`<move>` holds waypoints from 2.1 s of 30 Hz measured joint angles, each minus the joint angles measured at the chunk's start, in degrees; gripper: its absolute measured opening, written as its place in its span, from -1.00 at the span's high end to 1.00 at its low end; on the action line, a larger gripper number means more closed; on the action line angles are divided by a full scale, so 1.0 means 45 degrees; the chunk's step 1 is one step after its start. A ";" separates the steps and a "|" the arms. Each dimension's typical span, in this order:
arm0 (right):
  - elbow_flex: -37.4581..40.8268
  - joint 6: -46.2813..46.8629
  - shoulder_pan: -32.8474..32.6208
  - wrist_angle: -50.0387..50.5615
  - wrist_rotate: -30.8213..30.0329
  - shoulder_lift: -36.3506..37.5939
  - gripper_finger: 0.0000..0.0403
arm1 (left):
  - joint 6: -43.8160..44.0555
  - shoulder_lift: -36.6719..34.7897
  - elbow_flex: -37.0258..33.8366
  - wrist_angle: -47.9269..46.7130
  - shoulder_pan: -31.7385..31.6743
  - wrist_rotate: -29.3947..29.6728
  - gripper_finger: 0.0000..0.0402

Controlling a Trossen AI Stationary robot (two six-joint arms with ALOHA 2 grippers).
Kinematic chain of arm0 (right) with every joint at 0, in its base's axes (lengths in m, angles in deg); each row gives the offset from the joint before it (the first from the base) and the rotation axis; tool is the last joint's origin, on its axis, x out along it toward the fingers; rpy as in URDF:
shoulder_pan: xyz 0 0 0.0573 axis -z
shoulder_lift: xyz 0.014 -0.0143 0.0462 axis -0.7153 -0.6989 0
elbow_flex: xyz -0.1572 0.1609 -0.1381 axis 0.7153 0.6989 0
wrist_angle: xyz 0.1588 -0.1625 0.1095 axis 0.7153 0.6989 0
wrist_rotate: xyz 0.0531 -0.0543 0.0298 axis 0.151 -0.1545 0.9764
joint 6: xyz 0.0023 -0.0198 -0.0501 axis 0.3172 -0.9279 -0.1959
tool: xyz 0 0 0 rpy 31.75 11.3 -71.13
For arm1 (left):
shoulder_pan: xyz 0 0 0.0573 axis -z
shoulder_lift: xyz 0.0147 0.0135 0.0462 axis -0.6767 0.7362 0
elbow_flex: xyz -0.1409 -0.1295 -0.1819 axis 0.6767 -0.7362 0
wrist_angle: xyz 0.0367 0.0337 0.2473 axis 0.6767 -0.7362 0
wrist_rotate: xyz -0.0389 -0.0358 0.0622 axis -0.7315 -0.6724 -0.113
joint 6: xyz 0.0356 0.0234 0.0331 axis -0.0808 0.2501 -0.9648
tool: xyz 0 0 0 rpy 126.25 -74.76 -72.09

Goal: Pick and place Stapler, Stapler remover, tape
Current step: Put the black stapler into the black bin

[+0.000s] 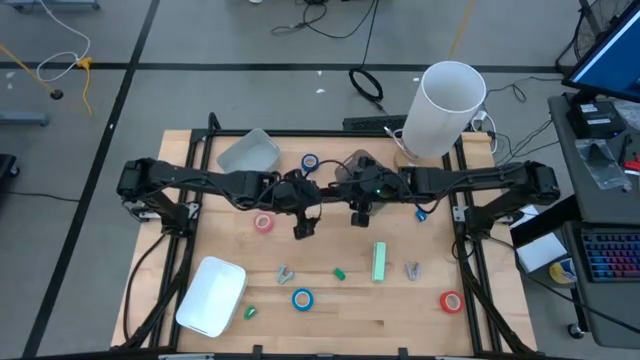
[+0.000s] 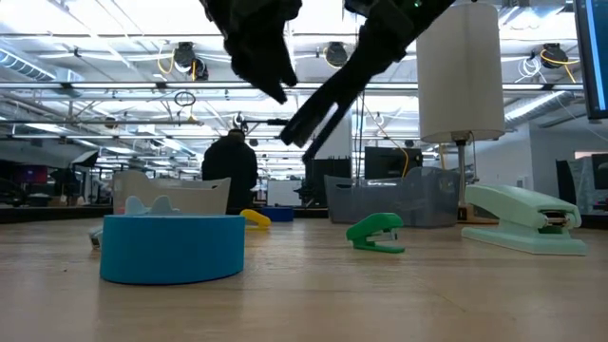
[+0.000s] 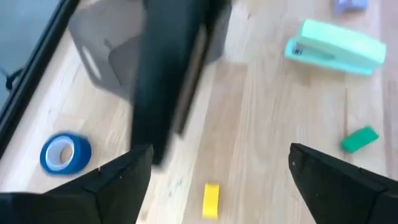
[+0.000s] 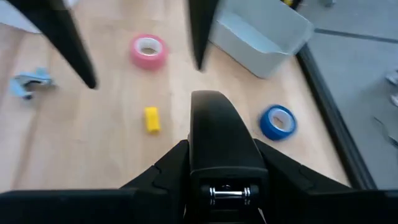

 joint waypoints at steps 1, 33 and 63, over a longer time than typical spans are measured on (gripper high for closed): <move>0.0000 0.0106 0.0000 0.0061 -0.0314 0.0086 0.32 | 0.0097 0.0000 0.0000 -0.0248 0.0007 0.0066 -0.88; 0.3954 0.5099 0.1413 -0.0079 -0.5163 0.1346 0.32 | 0.2612 -0.0005 -0.1088 -0.2245 -0.0379 0.0562 -0.83; 0.6169 0.5387 0.1681 -0.2511 -0.4098 0.1341 0.23 | 0.2366 0.0000 -0.1088 -0.0160 -0.0379 -0.0016 -0.82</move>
